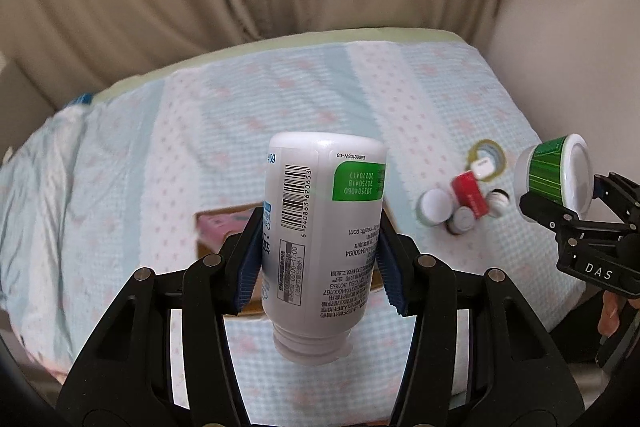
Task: Organize rigid objects
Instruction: 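Carry the pill bottle and white jar into the cardboard box and release both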
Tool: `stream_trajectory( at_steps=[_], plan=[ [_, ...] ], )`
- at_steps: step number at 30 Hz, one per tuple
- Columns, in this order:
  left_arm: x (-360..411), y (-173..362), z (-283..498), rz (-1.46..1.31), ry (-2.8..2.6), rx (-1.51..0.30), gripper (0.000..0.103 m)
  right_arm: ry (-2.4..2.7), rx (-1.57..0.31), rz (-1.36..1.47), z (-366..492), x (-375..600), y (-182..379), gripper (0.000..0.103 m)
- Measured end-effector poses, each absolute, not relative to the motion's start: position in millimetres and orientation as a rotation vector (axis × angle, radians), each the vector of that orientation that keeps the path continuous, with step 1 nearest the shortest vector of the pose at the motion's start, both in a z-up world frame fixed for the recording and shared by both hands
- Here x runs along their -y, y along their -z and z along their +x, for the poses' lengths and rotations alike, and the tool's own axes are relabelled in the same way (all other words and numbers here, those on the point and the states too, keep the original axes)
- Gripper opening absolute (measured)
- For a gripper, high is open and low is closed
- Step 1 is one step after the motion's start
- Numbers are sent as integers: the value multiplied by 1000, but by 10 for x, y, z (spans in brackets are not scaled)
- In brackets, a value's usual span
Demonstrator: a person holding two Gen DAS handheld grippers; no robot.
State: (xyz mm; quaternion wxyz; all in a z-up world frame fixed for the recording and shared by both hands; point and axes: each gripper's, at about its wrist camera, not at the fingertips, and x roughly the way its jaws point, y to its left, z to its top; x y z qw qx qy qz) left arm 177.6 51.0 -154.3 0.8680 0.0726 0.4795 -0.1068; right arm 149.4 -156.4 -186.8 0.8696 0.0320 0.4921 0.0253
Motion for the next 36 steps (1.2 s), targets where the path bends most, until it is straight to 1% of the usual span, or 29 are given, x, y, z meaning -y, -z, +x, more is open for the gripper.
stream_trajectory(
  at_steps=[5, 10, 17, 27, 32, 36],
  plan=[
    [-1052, 1711, 1843, 133, 213, -1036, 48, -80, -1044, 64, 1612, 996, 1932, 67],
    [-1455, 1981, 2038, 148, 228, -1088, 48, -74, -1097, 81, 1828, 465, 2127, 67],
    [-1743, 2510, 2429, 192, 313, -1181, 48, -13, -1184, 125, 2063, 9, 2509, 67],
    [-1578, 3395, 2918, 218, 385, -1332, 48, 36, -1331, 79, 2334, -130, 3395, 67],
    [-1396, 3819, 2953, 307, 382, -1376, 48, -30, -1382, 24, 2373, -129, 3886, 67],
    [-1312, 4182, 2959, 328, 382, -1438, 48, -64, -1407, -22, 2379, -126, 4139, 67]
  ],
)
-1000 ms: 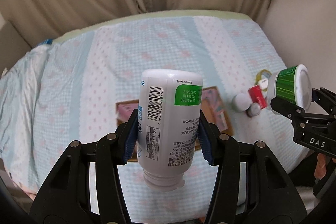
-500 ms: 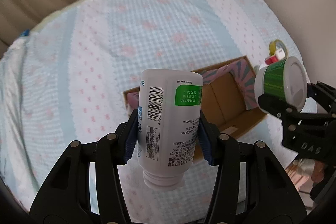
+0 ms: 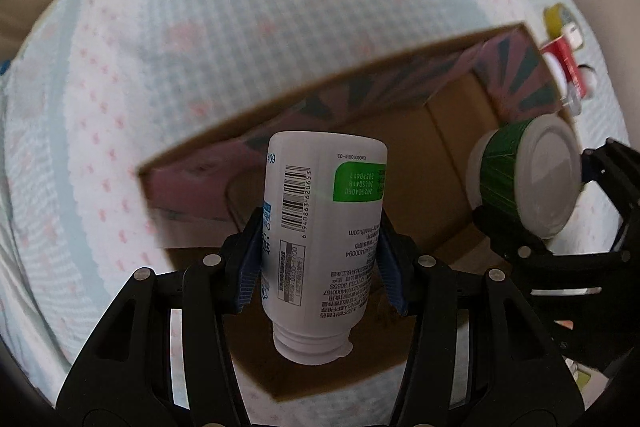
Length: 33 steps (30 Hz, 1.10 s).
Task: Organize rigid objects
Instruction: 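Carry the pill bottle and white jar into the cardboard box and release both, then lift both tools away from the box toward the remaining items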
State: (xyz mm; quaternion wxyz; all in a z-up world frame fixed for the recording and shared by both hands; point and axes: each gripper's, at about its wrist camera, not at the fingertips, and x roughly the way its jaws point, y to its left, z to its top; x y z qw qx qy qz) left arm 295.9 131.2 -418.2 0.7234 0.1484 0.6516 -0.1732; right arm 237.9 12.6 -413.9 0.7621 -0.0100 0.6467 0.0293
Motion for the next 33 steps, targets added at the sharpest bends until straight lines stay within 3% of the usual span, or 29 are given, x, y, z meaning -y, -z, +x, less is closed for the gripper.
stream_trajectory(
  at_steps=[11, 13, 14, 15, 24, 33],
  plan=[
    [-1266, 4327, 3088, 289, 386, -1466, 51, -153, -1362, -102, 2365, -181, 4270, 67],
    [-1260, 4245, 3090, 280, 388, -1446, 88, -181, -1377, -78, 2369, -172, 4293, 71],
    [-1260, 4191, 3087, 296, 364, -1420, 102, -191, -1374, -72, 2364, -171, 4290, 91],
    [-1268, 4161, 3079, 302, 353, -1403, 103, -198, -1355, -76, 2348, -173, 4265, 103],
    [-1453, 3998, 2971, 247, 329, -1393, 103, -216, -1333, -69, 2177, -167, 4097, 103],
    [-1596, 3483, 2847, 225, 297, -1321, 103, -204, -1303, -78, 2033, -200, 3639, 103]
  ],
)
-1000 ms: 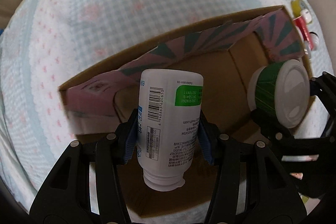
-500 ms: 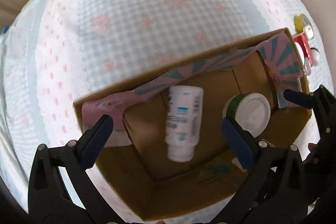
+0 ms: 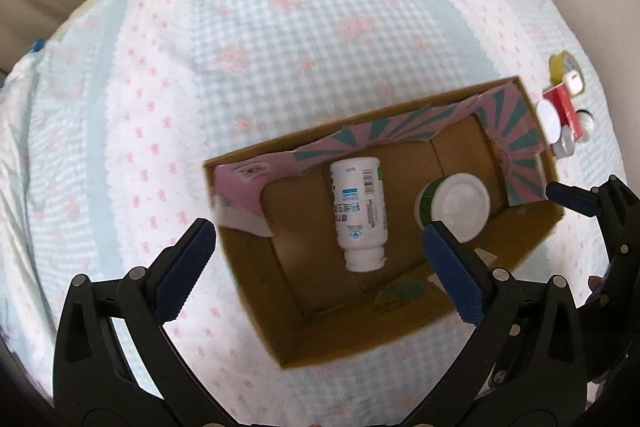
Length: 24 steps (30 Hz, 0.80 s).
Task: Organize rigid objects
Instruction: 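Lift both tools away from the box toward the remaining items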
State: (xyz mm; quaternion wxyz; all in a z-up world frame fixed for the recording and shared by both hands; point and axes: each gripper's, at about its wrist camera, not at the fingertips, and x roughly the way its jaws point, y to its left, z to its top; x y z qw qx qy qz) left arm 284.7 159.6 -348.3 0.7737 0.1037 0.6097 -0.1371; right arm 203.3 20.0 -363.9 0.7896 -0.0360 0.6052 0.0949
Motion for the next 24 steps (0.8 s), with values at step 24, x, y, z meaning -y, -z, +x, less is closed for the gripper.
stream_trajectory(
  at_steps=[24],
  plan=[
    [-1830, 1680, 1434, 69, 231, -1036, 103, -42, -1072, 118, 968, 454, 1711, 103]
  ],
)
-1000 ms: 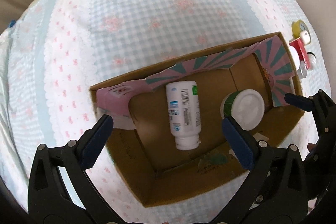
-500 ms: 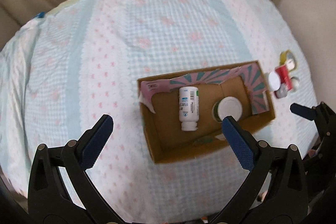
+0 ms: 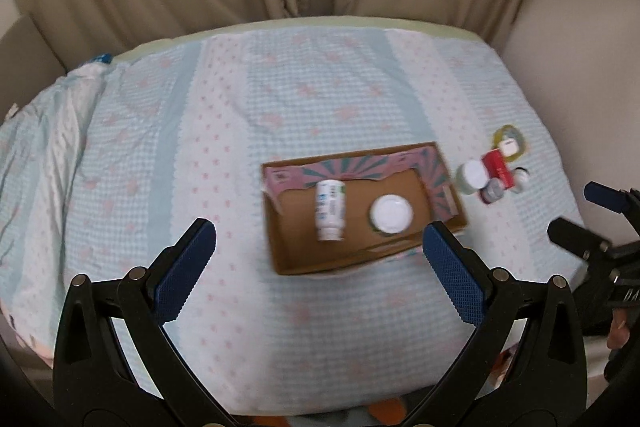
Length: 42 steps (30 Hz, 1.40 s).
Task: Organize rigid objects
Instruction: 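Lift both tools away from the box toward the remaining items, then grasp the silver-lidded tin with the left tool while the right tool grasps the white earbud case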
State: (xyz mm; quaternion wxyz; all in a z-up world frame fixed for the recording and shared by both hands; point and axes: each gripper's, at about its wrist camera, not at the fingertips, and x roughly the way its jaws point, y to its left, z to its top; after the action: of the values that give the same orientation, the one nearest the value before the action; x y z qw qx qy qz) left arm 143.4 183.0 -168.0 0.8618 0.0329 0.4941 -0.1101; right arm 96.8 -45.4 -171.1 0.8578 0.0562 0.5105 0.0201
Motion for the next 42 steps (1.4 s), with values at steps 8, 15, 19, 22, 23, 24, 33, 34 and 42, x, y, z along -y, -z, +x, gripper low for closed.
stream_trajectory(
  at_steps=[8, 15, 19, 22, 23, 24, 33, 34, 42],
  plan=[
    [-815, 1667, 973, 41, 213, -1001, 103, 6, -965, 137, 558, 1602, 1582, 103],
    [76, 1866, 626, -89, 155, -1022, 103, -41, -965, 32, 412, 2596, 1772, 103],
    [489, 1944, 521, -71, 148, -1036, 103, -41, -984, 52, 404, 3043, 1918, 103],
    [707, 2010, 512, -45, 168, -1029, 103, -46, -986, 58, 428, 3242, 2052, 103],
    [774, 2058, 541, -33, 176, -1032, 103, -44, -992, 58, 452, 3302, 2113, 103],
    [853, 2119, 572, -22, 189, -1038, 103, -43, -1000, 67, 482, 3357, 2178, 103],
    [1424, 2684, 1028, 3, 286, -1099, 103, -65, -1027, 68, 866, 3634, 2450, 103],
    [1469, 2737, 1065, 13, 297, -1105, 103, -77, -1027, 45, 929, 3642, 2482, 103],
    [1946, 3557, 1479, 139, 394, -1179, 103, -226, -1071, -163, 1765, 3724, 3029, 103]
  ],
)
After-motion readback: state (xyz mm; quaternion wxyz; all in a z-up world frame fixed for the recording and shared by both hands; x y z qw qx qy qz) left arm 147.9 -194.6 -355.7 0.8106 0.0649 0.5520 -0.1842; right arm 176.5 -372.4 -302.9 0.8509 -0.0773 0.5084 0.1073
